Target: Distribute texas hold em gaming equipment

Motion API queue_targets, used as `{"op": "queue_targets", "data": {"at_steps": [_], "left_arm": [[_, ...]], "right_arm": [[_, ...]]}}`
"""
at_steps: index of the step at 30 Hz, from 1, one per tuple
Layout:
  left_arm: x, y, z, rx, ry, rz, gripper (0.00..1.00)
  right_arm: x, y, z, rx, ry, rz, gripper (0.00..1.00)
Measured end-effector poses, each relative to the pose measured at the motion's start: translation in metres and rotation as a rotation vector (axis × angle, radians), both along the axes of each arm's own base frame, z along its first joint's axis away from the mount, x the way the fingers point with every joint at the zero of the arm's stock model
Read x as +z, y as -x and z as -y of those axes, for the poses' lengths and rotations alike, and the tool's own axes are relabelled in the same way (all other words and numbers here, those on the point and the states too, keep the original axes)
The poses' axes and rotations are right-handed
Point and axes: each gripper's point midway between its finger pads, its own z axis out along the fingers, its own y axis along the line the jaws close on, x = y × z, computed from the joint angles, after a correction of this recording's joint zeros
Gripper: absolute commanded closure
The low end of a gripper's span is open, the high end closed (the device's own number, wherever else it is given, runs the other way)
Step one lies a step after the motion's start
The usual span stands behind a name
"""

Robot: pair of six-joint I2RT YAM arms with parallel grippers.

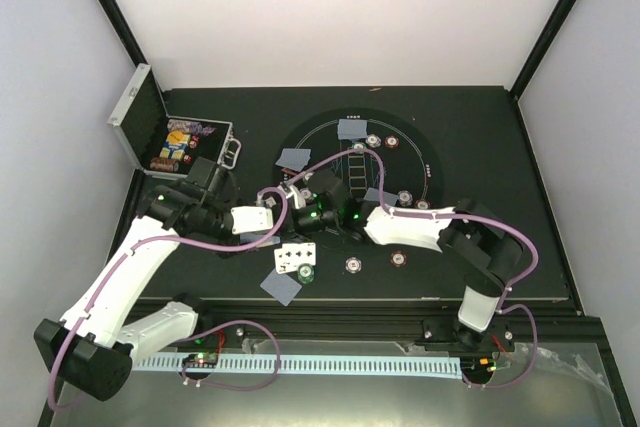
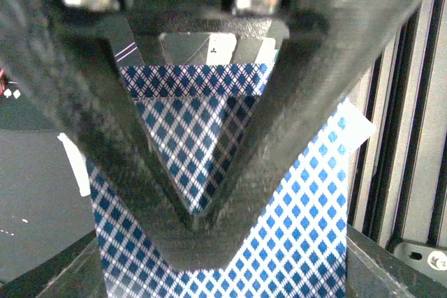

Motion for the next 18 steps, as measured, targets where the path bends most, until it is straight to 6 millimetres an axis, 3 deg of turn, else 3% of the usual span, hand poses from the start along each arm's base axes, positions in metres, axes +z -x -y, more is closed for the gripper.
{"op": "queue_targets", "data": {"at_steps": [14,18], "left_arm": [[-0.003,-0.001,-0.001,0.003,-0.014,-0.01,0.99],[-0.003,-0.001,-0.002,0.004,-0.018,-0.01,0.98]], "right_arm": [[0.01,-0.004,0.026,-0.036,0.014,0.047,0.46],[0.012,-0.004,0.029,-0.043,0.017,0.051,0.58]]}}
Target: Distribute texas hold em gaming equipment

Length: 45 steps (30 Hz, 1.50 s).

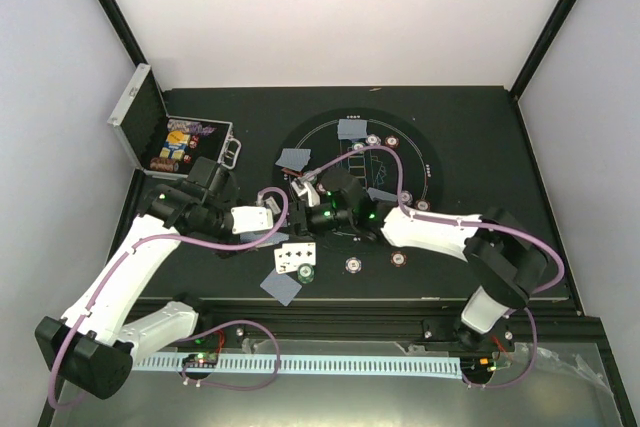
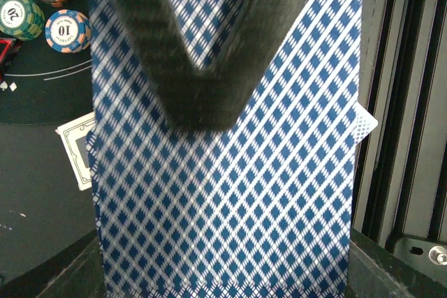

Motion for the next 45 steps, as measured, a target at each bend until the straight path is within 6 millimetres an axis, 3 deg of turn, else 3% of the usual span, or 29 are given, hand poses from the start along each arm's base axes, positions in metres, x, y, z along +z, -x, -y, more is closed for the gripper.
{"op": "queue_targets", "data": {"at_steps": [6,11,20,23,26,31,37,41,45], "left_arm": [[0.0,0.0,0.0,0.001,0.0,0.0,0.99],[0.0,0.0,0.0,0.001,-0.001,0.001,0.98],[0.0,0.0,0.0,0.001,0.0,0.001,0.98],[0.0,0.0,0.0,0.001,0.0,0.001,0.99],[0.0,0.0,0.0,0.0,-0.001,0.001,0.98],[0.0,0.0,0.0,0.0,-0.001,0.001,0.98],[0.0,0.0,0.0,0.0,0.0,0.001,0.99],[0.0,0.0,0.0,0.0,-0.001,0.001,0.98],[0.0,0.0,0.0,0.0,-0.001,0.001,0.98]], "right_arm": [[0.01,0.0,0.011,-0.031,0.0,0.011,0.82],[0.016,0.002,0.018,-0.053,-0.015,-0.004,0.96],[0.04,-0.003,0.035,-0.1,-0.071,0.005,0.99],[0.043,-0.014,0.053,-0.141,-0.072,0.017,0.99],[0.04,-0.032,0.083,-0.208,-0.058,0.031,0.99],[0.017,-0.072,0.15,-0.352,0.032,0.041,0.99],[-0.036,-0.116,0.237,-0.533,0.23,0.004,0.99],[-0.078,-0.121,0.266,-0.56,0.357,-0.061,0.99],[-0.111,-0.117,0.274,-0.542,0.439,-0.117,0.98]]}}
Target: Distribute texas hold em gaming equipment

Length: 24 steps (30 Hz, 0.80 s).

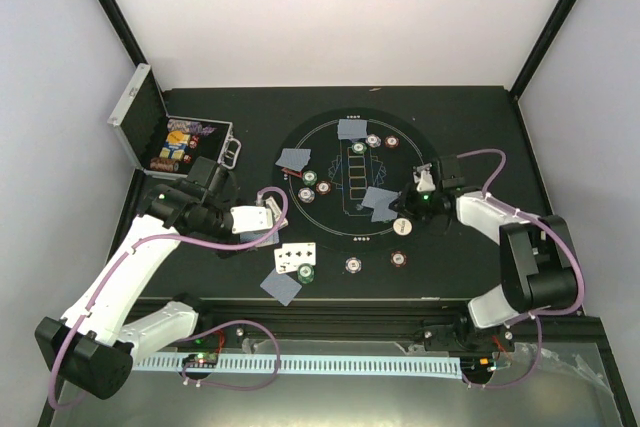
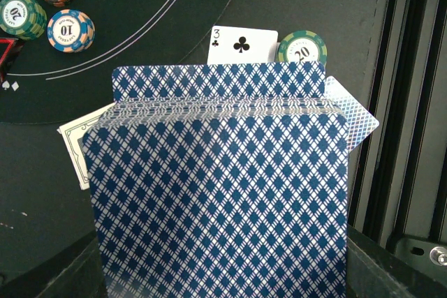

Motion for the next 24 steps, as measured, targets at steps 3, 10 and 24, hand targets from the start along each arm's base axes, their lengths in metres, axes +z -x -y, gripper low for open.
{"op": "queue_targets", "data": {"at_steps": [3,10,24], "left_arm": [[0.0,0.0,0.0,0.0,0.0,0.001,0.98],[0.0,0.0,0.0,-0.004,-0.001,0.003,0.98],[0.0,0.0,0.0,-0.007,-0.001,0.004,0.99]], "right_arm": [[-0.011,0.001,0.002,0.008,0.02,-0.022,0.91],[-0.018,0.002,0.008,0.012,0.071,-0.025,0.76],[0.037,0.011,0.027,-0.027,0.175,0.117,0.4]]}}
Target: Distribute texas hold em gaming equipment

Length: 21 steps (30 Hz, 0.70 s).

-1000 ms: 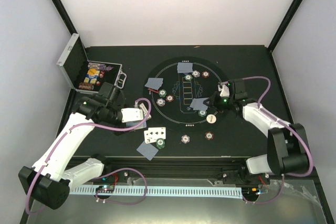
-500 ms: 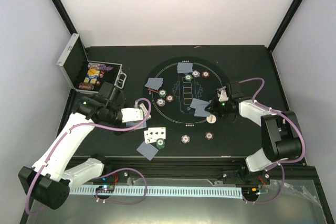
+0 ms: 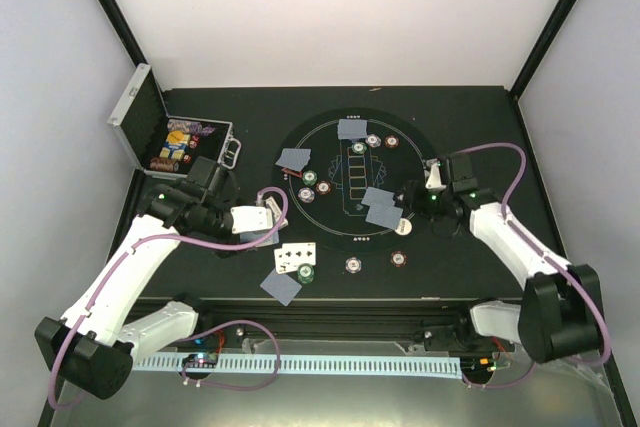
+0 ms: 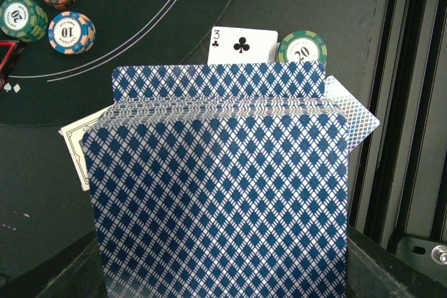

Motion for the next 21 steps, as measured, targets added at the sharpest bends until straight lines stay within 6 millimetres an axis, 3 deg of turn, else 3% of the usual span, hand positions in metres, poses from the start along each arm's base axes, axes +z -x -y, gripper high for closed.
{"op": "queue_targets", "data": {"at_steps": [4,6,12,16,21], "left_arm": [[0.0,0.0,0.0,0.0,0.0,0.0,0.98],[0.0,0.0,0.0,0.0,0.001,0.0,0.98],[0.0,0.0,0.001,-0.003,0.002,0.0,0.98],[0.0,0.001,0.001,-0.004,0.002,-0.001,0.98],[0.001,0.001,0.001,-0.004,0.003,0.0,0.98]], "right_arm": [[0.03,0.016,-0.039,0.087,-0.081,0.062,0.23],[0.046,0.031,-0.073,0.171,-0.151,0.088,0.17],[0.086,0.08,-0.173,0.414,-0.356,0.099,0.12],[0.103,0.096,-0.221,0.505,-0.454,0.085,0.1],[0.095,0.106,-0.263,0.565,-0.502,0.026,0.1]]}}
